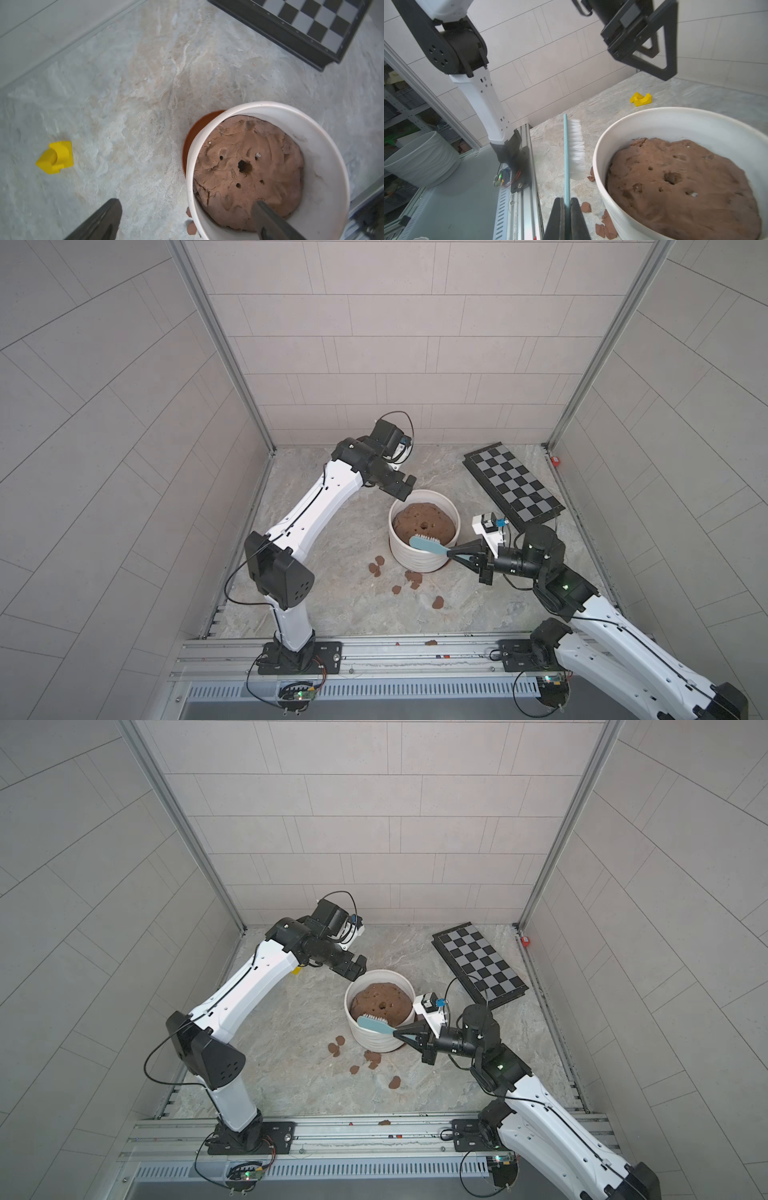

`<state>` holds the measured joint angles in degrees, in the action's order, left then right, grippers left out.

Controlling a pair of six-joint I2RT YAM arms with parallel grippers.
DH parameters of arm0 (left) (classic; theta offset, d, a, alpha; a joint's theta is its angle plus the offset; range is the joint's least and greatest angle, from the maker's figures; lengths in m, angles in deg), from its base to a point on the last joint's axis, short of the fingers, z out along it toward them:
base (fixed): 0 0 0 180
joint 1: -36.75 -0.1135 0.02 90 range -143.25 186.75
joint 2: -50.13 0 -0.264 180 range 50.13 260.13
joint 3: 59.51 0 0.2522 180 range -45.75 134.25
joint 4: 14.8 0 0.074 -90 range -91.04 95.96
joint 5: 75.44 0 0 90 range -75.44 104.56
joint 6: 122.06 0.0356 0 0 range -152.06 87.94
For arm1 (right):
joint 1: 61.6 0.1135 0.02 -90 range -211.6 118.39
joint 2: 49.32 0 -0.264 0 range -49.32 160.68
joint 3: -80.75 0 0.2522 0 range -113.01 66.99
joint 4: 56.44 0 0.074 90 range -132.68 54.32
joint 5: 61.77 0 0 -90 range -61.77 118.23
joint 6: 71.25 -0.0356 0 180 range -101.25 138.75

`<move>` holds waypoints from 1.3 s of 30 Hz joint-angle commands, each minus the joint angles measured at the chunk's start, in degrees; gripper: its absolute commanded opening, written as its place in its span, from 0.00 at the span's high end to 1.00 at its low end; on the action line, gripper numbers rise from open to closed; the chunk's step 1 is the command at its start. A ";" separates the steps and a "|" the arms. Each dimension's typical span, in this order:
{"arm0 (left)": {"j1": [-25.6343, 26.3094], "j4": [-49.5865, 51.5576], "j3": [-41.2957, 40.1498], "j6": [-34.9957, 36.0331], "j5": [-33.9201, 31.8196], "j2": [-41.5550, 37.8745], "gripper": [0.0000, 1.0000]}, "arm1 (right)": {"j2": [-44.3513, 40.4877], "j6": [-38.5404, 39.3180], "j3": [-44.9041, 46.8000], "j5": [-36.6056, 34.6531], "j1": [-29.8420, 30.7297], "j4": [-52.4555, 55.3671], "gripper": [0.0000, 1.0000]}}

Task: Scrub the dried mud off the ceramic pot
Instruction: Place the brush at the center of the board.

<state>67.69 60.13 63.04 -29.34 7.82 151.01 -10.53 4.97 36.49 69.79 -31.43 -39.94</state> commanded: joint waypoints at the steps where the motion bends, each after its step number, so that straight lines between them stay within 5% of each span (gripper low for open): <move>1: -0.58 -7.01 -5.23 -8.91 -5.13 -3.86 0.00 | -1.36 0.00 -3.24 -5.03 -2.17 5.97 1.00; 12: -5.60 -28.67 -33.12 -15.85 -15.86 -21.52 0.00 | -3.68 -0.65 -4.62 -44.77 -8.61 11.76 1.00; 17: -10.09 -35.53 -41.63 -16.66 -15.74 -23.39 0.00 | -3.03 -2.12 1.92 -53.50 -10.44 8.13 1.00; 30: -12.76 -39.98 -51.55 -16.90 -12.95 -25.91 0.00 | -5.79 -17.41 19.78 -42.05 -11.70 2.19 1.00; 39: -12.77 -41.50 -54.08 -16.97 -10.17 -26.29 0.00 | -5.00 -28.15 25.15 -46.49 -10.38 -0.72 1.00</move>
<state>55.03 19.98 9.97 -46.22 -4.16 125.85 -16.32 -17.98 60.16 25.16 -42.40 -38.04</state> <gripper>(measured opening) 0.998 0.054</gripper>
